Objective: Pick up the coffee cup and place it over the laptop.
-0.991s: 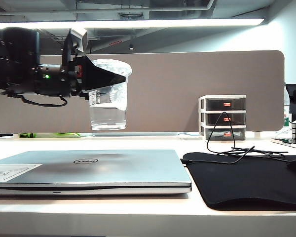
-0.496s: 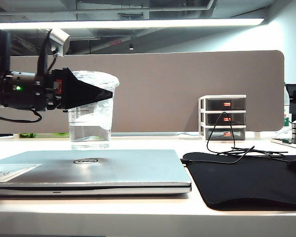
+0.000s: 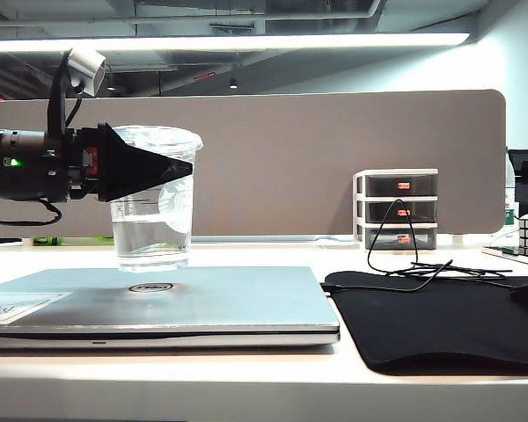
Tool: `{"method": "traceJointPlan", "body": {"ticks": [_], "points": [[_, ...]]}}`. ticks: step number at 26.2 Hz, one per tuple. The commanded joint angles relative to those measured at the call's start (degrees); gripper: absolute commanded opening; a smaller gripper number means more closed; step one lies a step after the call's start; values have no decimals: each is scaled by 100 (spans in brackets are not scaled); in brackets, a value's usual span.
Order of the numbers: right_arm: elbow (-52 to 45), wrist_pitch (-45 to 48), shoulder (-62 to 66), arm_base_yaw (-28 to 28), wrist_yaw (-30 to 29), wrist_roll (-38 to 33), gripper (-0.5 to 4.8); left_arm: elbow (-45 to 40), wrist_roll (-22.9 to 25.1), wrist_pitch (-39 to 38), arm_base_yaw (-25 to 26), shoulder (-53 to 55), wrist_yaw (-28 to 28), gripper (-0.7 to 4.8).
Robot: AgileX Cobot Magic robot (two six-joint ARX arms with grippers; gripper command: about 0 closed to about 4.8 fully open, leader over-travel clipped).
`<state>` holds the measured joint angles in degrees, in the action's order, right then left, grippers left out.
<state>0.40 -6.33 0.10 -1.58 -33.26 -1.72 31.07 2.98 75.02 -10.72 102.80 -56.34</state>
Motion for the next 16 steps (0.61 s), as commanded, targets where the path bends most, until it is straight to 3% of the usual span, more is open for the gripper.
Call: {"method": "traceJointPlan", "body": {"ticks": [1,7,16], "points": [[-37,103,-4,7,-81,22,-6,0,4,66,0,-24,9,395],[-37,105,-4,7,-142,24,-6,0,332,-481,-2,-22,155,395],[-37,103,-7,9,-144,26,-6,26,557,-476,-101,155,181,404]]}}
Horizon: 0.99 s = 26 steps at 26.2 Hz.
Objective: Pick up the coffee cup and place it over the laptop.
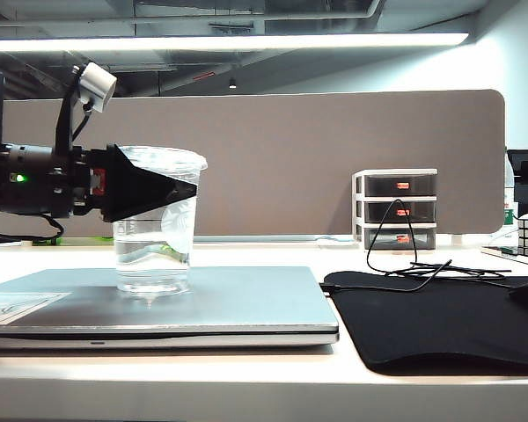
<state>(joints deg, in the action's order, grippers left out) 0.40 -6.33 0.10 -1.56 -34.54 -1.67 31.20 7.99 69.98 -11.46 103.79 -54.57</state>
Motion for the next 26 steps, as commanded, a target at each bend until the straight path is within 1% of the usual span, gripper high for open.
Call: {"method": "traceJointPlan", "body": {"ticks": [1,3,13,17,26], "points": [[-37,103,-7,7,-15,22,-6,11,55,46,-26,72,-72,411],[-37,103,-7,7,-15,22,-6,11,35,50,-26,81,-74,479],[-37,101,-7,7,-15,28,-6,9,-11,61,-7,81,-122,479],[-37,98,-4,7,-15,28,-6,0,-267,74,17,81,-195,479],[-37,96,-7,4,-17,42,-6,-138,-354,199,170,66,-313,479]]}}
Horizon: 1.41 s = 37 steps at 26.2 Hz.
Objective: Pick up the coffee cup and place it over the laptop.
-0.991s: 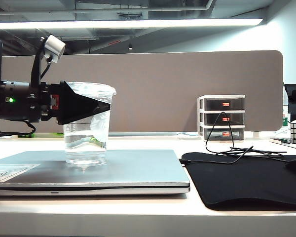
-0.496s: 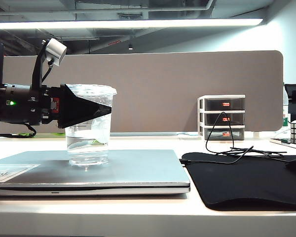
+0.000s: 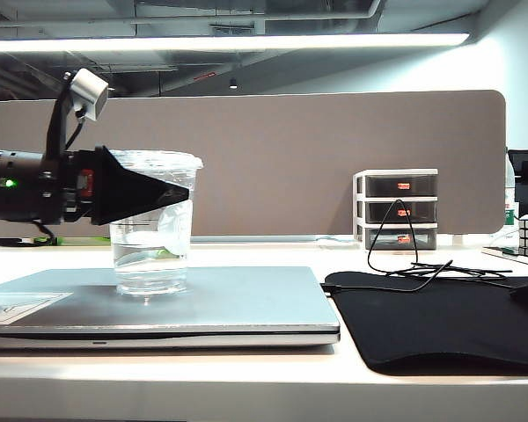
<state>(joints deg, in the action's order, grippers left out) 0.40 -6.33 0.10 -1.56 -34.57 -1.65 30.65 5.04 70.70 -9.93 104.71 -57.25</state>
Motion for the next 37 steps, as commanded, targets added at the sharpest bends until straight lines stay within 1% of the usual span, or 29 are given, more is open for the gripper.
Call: {"method": "traceJointPlan", "body": {"ticks": [1,3,6,16,19,27,30,33,37], "points": [[-37,96,-4,4,-13,39,-6,-116,-59,227,20,-26,-44,479],[-37,96,-4,4,-13,39,-6,-138,-114,527,9,-28,-105,479],[-37,98,-4,4,-13,42,-6,-173,-275,522,24,-57,-129,479],[-37,103,-4,2,-17,46,-6,-481,-201,525,144,-109,-168,479],[-37,109,-7,4,-57,46,-6,-426,-94,564,61,-107,-35,479],[-37,122,-7,2,-160,44,-6,-118,-94,457,-144,-35,221,479],[-37,149,-7,4,-160,44,-6,85,-94,334,-212,101,247,479],[-37,151,-9,2,-160,44,-6,98,-94,319,-214,111,306,479],[-37,155,-9,2,-160,44,-6,87,-94,240,-197,111,225,479]]}}
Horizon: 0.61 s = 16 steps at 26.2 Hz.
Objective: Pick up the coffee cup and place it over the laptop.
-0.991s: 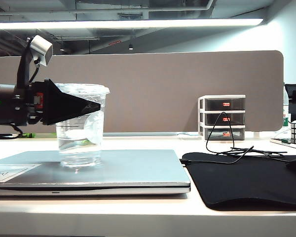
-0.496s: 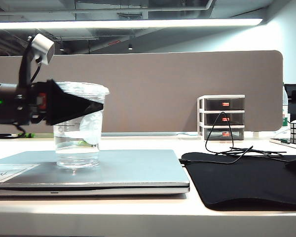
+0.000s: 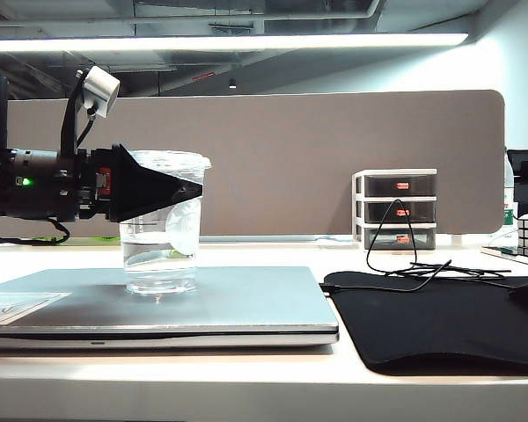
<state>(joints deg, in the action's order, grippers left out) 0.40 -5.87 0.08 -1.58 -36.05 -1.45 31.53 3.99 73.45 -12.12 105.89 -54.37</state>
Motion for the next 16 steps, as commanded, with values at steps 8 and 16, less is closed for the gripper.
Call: {"method": "traceJointPlan", "body": {"ticks": [8,16], "points": [[-37,109,-7,7,-13,26,-6,-140,17,-74,92,-7,-181,479],[-37,114,-7,7,-116,26,-6,-566,317,-46,306,-7,-111,479]]}}
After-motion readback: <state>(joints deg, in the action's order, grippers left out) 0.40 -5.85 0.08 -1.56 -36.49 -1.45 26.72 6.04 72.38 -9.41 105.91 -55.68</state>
